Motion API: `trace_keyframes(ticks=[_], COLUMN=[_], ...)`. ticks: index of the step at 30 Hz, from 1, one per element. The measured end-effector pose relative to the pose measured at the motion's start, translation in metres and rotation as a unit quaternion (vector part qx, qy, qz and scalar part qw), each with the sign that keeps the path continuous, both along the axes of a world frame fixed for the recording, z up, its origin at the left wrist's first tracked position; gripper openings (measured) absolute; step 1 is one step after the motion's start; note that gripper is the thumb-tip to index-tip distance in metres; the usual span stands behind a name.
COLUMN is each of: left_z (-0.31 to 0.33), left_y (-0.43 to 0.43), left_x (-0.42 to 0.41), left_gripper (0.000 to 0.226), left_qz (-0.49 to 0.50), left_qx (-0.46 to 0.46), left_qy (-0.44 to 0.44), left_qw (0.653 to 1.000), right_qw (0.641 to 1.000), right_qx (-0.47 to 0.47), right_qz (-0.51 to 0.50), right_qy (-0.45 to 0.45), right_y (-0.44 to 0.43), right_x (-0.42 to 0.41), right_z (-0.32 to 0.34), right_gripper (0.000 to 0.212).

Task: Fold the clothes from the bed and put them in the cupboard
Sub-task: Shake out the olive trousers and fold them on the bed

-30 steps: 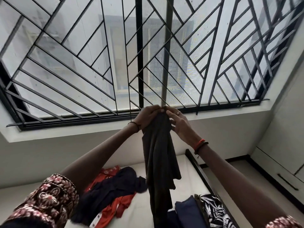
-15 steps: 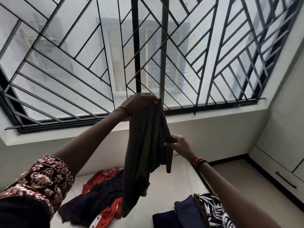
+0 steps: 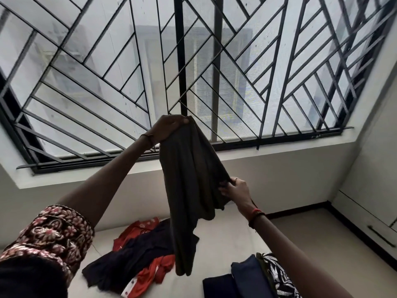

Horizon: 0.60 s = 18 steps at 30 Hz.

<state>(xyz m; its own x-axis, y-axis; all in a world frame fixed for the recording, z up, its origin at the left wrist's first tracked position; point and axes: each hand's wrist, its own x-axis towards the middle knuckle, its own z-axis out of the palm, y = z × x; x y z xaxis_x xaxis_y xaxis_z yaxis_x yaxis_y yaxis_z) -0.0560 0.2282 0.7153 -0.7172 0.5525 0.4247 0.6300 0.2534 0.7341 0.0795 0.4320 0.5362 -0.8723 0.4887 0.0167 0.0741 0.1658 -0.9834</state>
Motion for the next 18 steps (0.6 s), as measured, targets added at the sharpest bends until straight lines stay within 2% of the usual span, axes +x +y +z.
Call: trace_keyframes(ticks=[2, 4, 5, 8, 12, 18], left_z=[0.000, 0.001, 0.002, 0.004, 0.008, 0.013], left_y=[0.000, -0.001, -0.001, -0.002, -0.003, -0.009], left_x=[0.002, 0.003, 0.003, 0.004, 0.005, 0.002], left_gripper=[0.016, 0.021, 0.022, 0.021, 0.018, 0.012], left_qz=[0.002, 0.002, 0.002, -0.004, -0.001, 0.031], left_qx=[0.026, 0.034, 0.037, 0.047, 0.051, 0.066], left_qy=[-0.020, -0.028, -0.029, -0.034, -0.018, -0.005], left_qw=[0.999, 0.999, 0.999, 0.998, 0.999, 0.997], right_qw=[0.997, 0.992, 0.988, 0.981, 0.974, 0.978], right_qx=[0.012, -0.025, -0.034, -0.043, -0.106, -0.036], right_qz=[0.071, 0.127, 0.149, 0.178, 0.167, 0.166], right_qy=[0.004, 0.011, 0.021, 0.063, 0.108, 0.119], right_y=[-0.006, -0.014, -0.019, -0.035, -0.055, -0.069], right_x=[0.002, 0.005, 0.007, 0.010, 0.013, 0.012], right_z=[-0.010, -0.016, -0.021, -0.027, -0.026, -0.026], right_gripper=[0.041, 0.068, 0.075, 0.082, 0.086, 0.090])
